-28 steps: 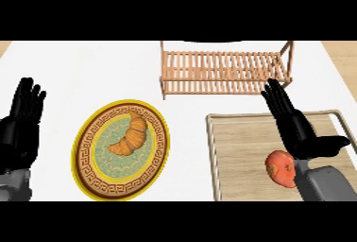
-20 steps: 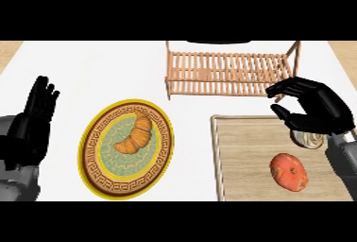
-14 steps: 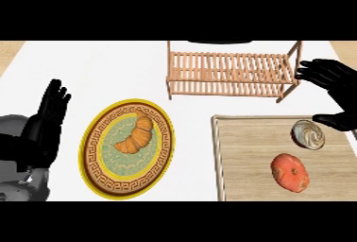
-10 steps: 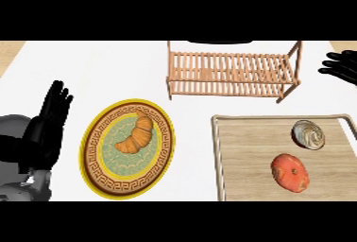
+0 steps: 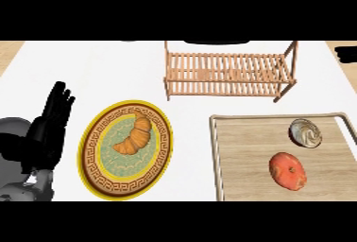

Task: Pick the cupcake from the tray and place it in the tiered shelf

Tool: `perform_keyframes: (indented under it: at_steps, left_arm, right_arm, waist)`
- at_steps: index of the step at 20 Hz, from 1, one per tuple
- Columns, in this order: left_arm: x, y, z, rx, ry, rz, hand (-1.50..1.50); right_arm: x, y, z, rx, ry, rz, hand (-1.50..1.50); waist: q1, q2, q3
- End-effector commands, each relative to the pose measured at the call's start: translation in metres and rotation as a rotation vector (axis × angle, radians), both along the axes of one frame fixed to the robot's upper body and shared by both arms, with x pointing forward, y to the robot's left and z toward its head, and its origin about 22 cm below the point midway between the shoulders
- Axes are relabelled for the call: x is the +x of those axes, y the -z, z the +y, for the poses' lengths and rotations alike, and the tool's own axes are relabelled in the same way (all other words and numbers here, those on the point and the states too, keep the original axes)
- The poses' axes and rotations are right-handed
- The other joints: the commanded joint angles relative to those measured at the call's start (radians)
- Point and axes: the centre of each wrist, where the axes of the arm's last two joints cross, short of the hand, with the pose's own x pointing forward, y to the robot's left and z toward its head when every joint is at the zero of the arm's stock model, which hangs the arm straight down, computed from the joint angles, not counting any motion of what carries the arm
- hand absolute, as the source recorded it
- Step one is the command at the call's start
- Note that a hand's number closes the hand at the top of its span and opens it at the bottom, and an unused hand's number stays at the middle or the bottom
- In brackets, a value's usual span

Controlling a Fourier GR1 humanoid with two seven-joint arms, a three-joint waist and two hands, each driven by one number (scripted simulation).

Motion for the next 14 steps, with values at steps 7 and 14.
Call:
perform_keyframes:
  at_steps: [7, 14]
  left_arm:
    - [-0.001, -0.005, -0.002, 0.006, 0.010, -0.006, 0.00]
    - [0.000, -0.007, 0.013, 0.015, -0.004, 0.001, 0.00]
  right_arm:
    - [-0.024, 0.012, 0.057, -0.453, 0.009, -0.219, -1.50]
    - [-0.034, 0.038, 0.067, -0.597, 0.049, -0.290, -1.50]
  waist:
    - [0.002, 0.002, 0.000]
    - [0.003, 0.002, -0.001]
